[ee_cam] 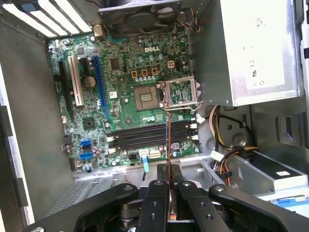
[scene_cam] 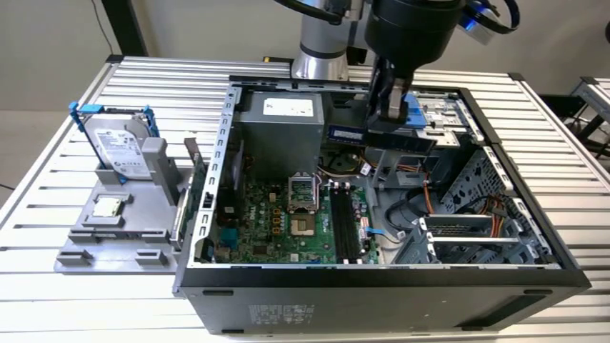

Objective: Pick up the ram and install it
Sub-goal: 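Insert the ram into the slot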

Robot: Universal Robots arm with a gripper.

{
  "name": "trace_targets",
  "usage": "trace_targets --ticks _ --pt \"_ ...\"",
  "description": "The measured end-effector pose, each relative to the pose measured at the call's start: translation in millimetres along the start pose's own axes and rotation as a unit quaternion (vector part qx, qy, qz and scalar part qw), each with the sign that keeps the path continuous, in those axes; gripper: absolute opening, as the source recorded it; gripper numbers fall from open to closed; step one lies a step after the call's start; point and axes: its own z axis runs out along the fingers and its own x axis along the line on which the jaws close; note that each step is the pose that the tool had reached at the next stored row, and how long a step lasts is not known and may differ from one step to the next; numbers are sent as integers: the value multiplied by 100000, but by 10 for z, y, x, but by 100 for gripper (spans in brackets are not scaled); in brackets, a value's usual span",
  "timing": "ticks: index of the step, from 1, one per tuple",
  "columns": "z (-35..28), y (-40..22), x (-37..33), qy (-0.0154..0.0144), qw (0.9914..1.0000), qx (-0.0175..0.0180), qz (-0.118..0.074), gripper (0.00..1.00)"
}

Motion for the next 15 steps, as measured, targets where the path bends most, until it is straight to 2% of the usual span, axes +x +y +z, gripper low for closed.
trace_targets --ticks 3,7,11,15 --pt "0 0 0 -14 99987 54 1623 0" --pt "0 0 0 -46 99925 128 3867 0" --pt "1 0 1 -80 99806 210 6220 0" --pt "0 0 0 -97 99639 284 8484 0"
